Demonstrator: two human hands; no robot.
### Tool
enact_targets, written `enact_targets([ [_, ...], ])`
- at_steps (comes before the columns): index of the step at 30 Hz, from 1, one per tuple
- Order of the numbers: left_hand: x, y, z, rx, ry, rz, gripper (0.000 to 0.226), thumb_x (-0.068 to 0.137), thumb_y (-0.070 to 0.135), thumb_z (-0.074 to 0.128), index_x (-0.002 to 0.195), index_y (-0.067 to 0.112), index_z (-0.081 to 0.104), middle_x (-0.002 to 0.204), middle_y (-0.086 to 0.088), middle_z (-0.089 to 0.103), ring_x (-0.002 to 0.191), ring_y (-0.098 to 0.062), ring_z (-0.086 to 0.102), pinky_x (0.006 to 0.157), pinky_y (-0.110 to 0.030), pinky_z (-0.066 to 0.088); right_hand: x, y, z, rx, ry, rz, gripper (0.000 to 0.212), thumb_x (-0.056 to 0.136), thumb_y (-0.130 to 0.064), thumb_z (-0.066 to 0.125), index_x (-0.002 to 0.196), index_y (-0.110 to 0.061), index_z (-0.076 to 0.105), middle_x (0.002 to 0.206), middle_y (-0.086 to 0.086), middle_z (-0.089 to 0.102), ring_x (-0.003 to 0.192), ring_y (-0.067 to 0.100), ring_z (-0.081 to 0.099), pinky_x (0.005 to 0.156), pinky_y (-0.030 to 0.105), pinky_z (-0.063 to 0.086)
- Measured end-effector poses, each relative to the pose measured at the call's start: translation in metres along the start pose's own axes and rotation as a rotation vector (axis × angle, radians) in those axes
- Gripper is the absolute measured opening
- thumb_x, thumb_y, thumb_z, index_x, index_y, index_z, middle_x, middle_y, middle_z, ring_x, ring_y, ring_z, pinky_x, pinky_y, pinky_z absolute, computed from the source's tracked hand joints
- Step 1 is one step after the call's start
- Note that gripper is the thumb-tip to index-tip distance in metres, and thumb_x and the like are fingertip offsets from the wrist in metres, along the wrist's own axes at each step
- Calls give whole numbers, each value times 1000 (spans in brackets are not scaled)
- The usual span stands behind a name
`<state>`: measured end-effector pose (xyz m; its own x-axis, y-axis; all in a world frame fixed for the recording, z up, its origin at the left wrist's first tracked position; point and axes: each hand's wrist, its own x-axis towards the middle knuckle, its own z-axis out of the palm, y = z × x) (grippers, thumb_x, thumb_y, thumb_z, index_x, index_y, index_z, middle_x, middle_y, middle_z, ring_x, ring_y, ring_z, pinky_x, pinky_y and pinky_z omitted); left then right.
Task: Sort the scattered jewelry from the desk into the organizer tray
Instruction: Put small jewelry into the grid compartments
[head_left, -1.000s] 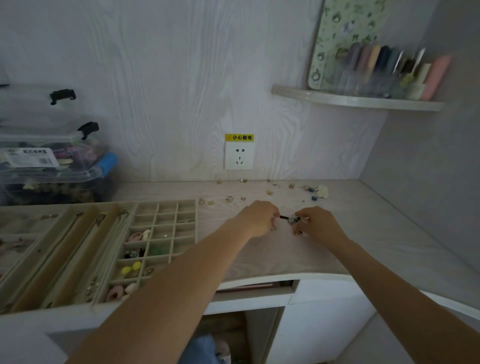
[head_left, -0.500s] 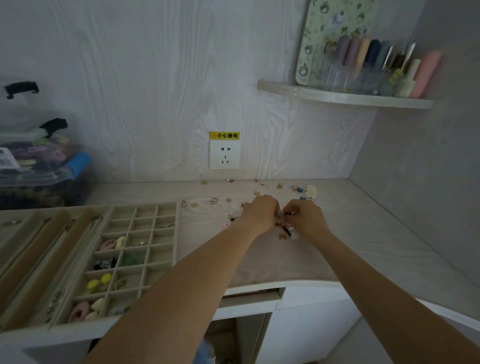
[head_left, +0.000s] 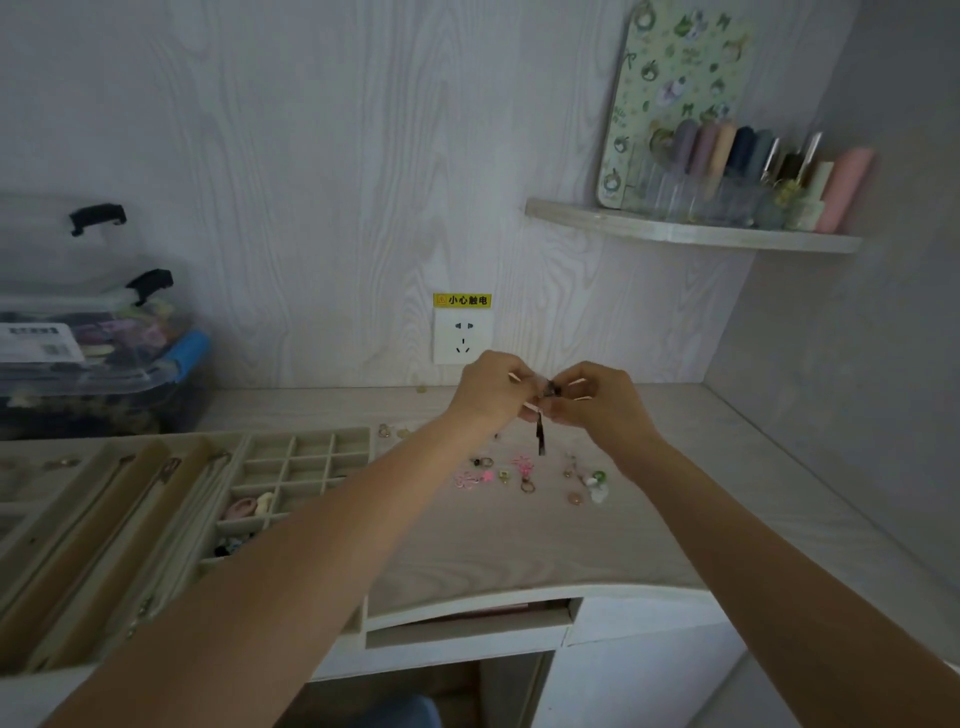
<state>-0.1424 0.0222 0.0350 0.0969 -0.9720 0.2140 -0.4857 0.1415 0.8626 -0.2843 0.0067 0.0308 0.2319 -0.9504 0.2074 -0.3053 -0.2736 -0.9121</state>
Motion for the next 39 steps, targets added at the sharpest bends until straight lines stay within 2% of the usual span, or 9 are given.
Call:
enact_targets([
  [3,-9,3,-24,112,19,-23,16,96,25,50,90,11,55,96,-5,68,82,-15,64,79,-26,46,-7,-13,7,191,-104,44,9,80,2,68,89,3,66,76,13,68,67,18,68,70,23,59],
  [6,-29,4,-50,23,-55,-62,17,99,25,45,88,13,52,88,-9,72,80,-16,67,82,-26,45,-15,-25,18,288,-153,70,7,85,-3,64,89,0,68,74,10,68,64,13,67,65,19,57],
  [9,-53,4,-71,-85,-65,-84,17,98,21,46,93,7,55,66,-3,60,60,-16,62,65,-28,47,-23,-36,30,397,-212,93,8,87,-7,62,89,-5,69,71,5,69,62,11,67,60,16,54],
  [12,-76,1,-94,-133,-43,-139,14,97,20,50,92,9,58,59,3,45,45,-7,41,44,-16,39,-31,-49,46,517,-253,132,10,89,-7,60,92,-5,68,68,3,70,60,8,66,58,15,52],
  [20,-122,-23,-156,50,-36,-168,18,93,25,56,78,18,62,60,7,52,43,-1,38,48,-17,30,-49,-72,102,669,-405,154,16,87,4,57,100,9,65,75,11,70,66,11,69,63,13,54],
  [23,-135,-36,-172,77,-56,-187,19,93,24,56,76,18,62,63,4,55,48,-5,40,50,-17,32,-55,-73,125,592,-424,135,13,89,-2,58,92,6,68,78,11,69,67,10,68,65,13,54],
  [29,-152,-62,-193,119,-9,-330,9,91,15,59,92,11,67,69,2,63,50,-5,45,47,-15,35,-63,-72,157,256,-424,43,15,81,6,65,95,9,66,75,13,68,60,12,67,65,16,56],
  [34,-169,-77,-207,223,89,-306,11,86,16,66,83,6,70,67,3,64,54,0,50,53,-14,36,-69,-69,178,-13,-440,-13,4,81,-1,69,82,3,69,70,13,68,60,17,65,63,19,57],
  [39,-176,-89,-207,400,71,-295,12,84,22,68,79,12,72,71,6,65,68,-1,56,73,-24,46,-72,-71,195,-236,-455,-58,11,84,0,64,75,-3,67,62,5,63,54,11,59,55,15,53],
])
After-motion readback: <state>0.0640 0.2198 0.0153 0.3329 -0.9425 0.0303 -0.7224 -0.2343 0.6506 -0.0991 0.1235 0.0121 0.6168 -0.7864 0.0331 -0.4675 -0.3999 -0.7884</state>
